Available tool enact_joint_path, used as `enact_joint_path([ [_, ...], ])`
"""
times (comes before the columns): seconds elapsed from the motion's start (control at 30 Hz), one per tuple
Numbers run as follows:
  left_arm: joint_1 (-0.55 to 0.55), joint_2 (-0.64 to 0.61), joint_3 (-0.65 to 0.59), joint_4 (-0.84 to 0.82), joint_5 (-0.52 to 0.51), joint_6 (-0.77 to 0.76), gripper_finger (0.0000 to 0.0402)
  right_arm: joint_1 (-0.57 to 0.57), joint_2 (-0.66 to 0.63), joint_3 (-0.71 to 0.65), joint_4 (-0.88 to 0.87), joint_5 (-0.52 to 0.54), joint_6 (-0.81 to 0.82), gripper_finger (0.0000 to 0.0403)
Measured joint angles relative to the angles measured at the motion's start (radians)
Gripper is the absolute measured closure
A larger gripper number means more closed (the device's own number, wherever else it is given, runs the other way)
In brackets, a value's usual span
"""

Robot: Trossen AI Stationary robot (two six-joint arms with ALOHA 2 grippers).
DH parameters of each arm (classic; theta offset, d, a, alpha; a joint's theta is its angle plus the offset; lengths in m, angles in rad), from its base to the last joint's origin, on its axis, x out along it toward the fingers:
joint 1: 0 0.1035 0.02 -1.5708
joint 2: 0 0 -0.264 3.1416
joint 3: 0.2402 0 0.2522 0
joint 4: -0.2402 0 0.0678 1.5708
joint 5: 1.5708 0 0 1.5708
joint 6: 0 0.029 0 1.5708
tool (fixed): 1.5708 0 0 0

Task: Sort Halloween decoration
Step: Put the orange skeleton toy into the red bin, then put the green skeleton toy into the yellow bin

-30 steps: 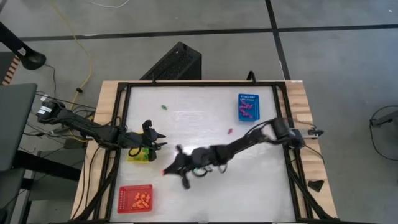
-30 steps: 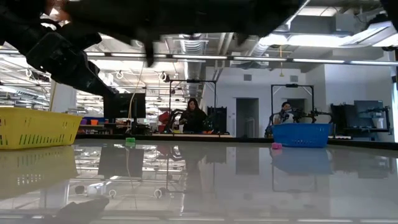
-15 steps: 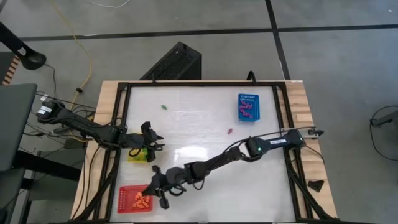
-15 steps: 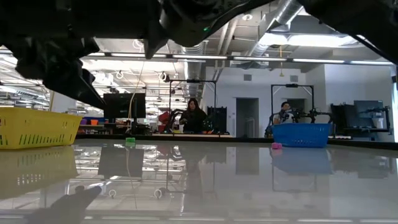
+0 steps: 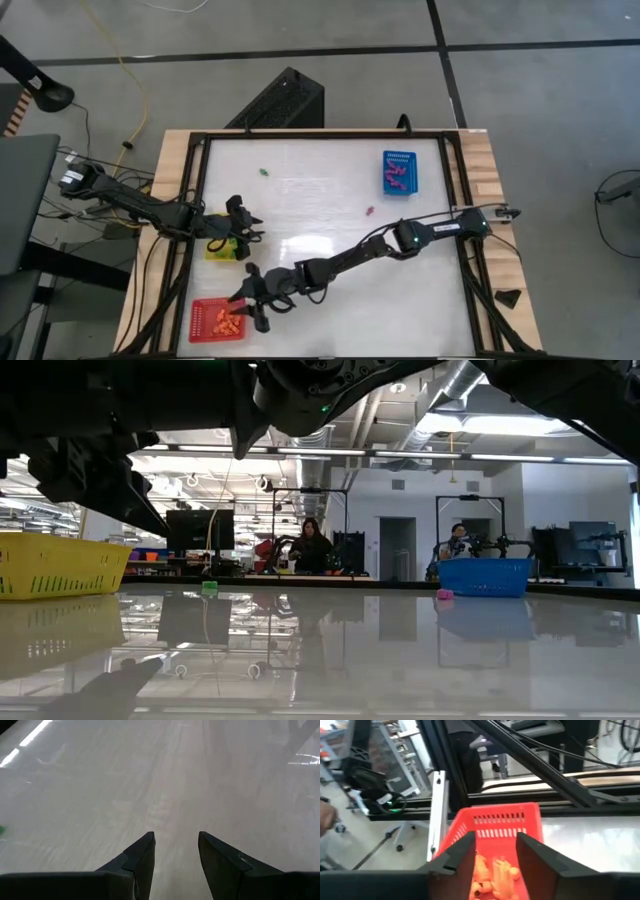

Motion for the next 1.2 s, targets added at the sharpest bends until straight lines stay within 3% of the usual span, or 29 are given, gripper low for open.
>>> enact_joint_path([
  [0.2,0.000,0.000,0.000,-0.003,-0.029,0.003,0.0260,-0.004,-0.024,0.000,-0.066,-0.138,-0.041,0.0173],
  [0.3,0.004,0.000,0.003,-0.006,-0.056,0.017,0.0260,-0.023,-0.110,0.000,-0.325,-0.213,-0.102,0.0170],
  [0.43,0.067,0.000,0.061,-0.043,-0.068,0.027,0.0260,-0.059,-0.269,0.002,-0.782,-0.218,-0.216,0.0180],
  [0.6,0.308,0.011,0.246,-0.221,-0.087,0.084,0.0260,-0.070,-0.358,0.000,-1.274,-0.217,-0.332,0.0201],
  [0.67,0.452,0.029,0.307,-0.277,-0.006,0.117,0.0260,-0.069,-0.373,-0.002,-1.451,-0.218,-0.355,0.0209],
  [0.77,0.676,0.093,0.359,-0.327,0.193,0.168,0.0260,-0.072,-0.414,-0.065,-1.590,-0.218,-0.374,0.0220],
  [0.9,0.886,0.220,0.377,-0.330,0.420,0.265,0.0260,-0.075,-0.485,-0.273,-1.549,-0.218,-0.341,0.0232],
  [1.07,0.971,0.376,0.443,-0.332,0.453,0.340,0.0260,-0.096,-0.668,-0.583,-1.328,-0.218,-0.291,0.0236],
  [1.2,0.954,0.513,0.529,-0.420,0.510,0.602,0.0260,-0.121,-0.822,-0.812,-1.161,-0.215,-0.250,0.0236],
])
